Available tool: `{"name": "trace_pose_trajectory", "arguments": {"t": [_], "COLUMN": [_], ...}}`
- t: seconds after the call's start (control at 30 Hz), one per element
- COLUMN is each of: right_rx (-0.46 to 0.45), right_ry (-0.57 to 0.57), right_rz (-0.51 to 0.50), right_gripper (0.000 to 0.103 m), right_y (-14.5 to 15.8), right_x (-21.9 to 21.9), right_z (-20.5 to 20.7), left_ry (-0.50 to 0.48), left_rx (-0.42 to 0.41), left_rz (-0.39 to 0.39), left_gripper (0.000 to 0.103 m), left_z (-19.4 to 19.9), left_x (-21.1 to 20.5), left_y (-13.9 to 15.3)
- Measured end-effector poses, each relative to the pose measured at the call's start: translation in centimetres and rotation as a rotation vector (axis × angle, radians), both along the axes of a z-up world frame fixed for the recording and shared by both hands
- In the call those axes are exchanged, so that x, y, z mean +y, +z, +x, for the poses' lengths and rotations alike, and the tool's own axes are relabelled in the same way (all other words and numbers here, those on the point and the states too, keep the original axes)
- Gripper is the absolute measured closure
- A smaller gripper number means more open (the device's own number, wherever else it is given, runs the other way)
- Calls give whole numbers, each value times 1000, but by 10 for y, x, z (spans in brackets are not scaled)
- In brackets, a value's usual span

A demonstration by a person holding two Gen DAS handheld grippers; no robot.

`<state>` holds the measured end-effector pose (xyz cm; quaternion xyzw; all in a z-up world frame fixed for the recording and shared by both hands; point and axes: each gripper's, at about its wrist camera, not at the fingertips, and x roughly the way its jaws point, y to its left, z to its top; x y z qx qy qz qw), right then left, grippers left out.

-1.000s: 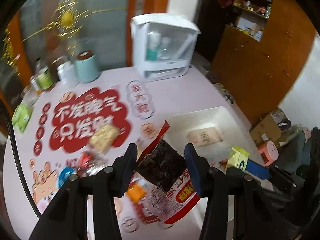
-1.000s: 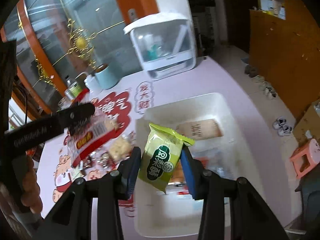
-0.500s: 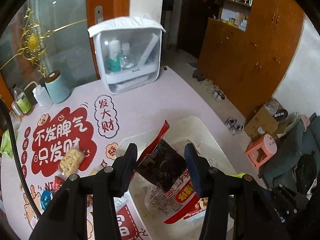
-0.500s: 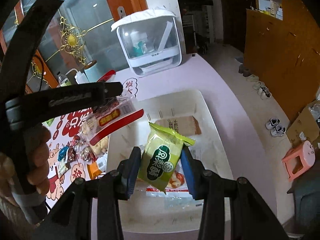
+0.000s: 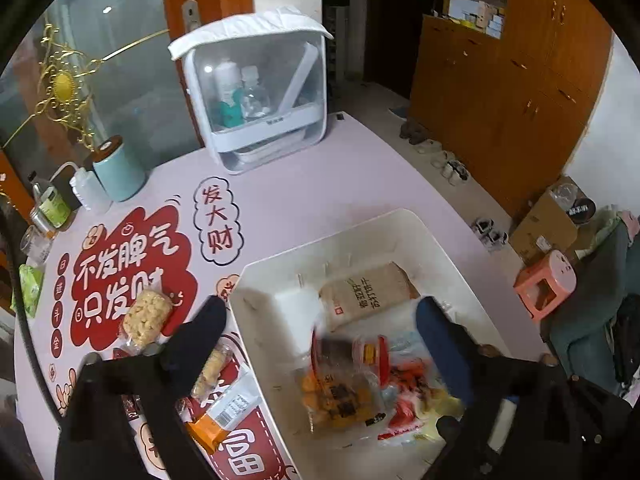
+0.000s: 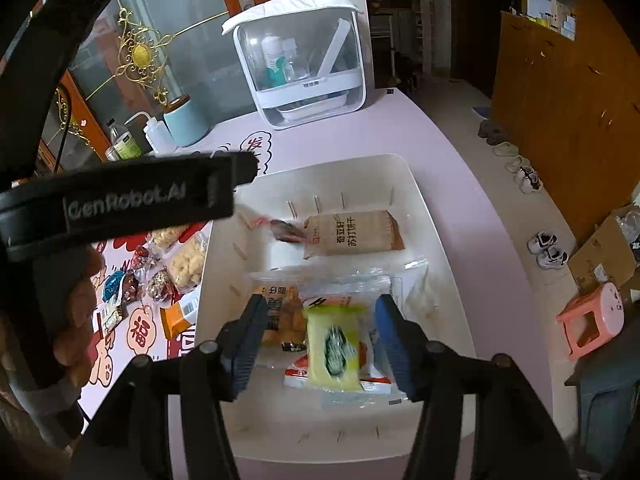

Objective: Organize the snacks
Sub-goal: 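Carry both snacks over the white tray and open both tools, then move both tools back over the remaining snacks on the table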

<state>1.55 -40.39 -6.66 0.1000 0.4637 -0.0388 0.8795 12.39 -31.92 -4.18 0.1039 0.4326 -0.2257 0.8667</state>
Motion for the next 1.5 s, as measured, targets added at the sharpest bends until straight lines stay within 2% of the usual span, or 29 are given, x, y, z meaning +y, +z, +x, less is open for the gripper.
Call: {"name": "trace_pose_trajectory", "arguments": {"t": [0.2, 0.77, 0.97, 1.17, 1.27, 1.5], "right_rx": [6, 15, 5, -23, -34, -34], "right_ry": [-17, -81, -106, -68, -22, 102], "right_rz": [8, 22, 33, 44, 49, 10], "right_gripper": [46, 46, 46, 46, 46, 46], "right_y": [-1, 4, 9, 16, 18, 9], "right_x": [-1, 11, 24, 58, 84, 161], "right_z": [-1, -16, -20, -10, 0, 28], "left_ry": [14, 10, 15, 37, 72, 171], "left_rx": [22, 7, -34, -87, -99, -66], "left_rz": [27, 58, 88, 109, 119, 130], "left_gripper": [7, 7, 7, 7, 7, 7], "left_z": [-3, -35, -50, -59, -58, -49], "left_x": [11, 44, 65, 109, 145, 239], "left_y": [-5, 1, 8, 20, 21, 3]}}
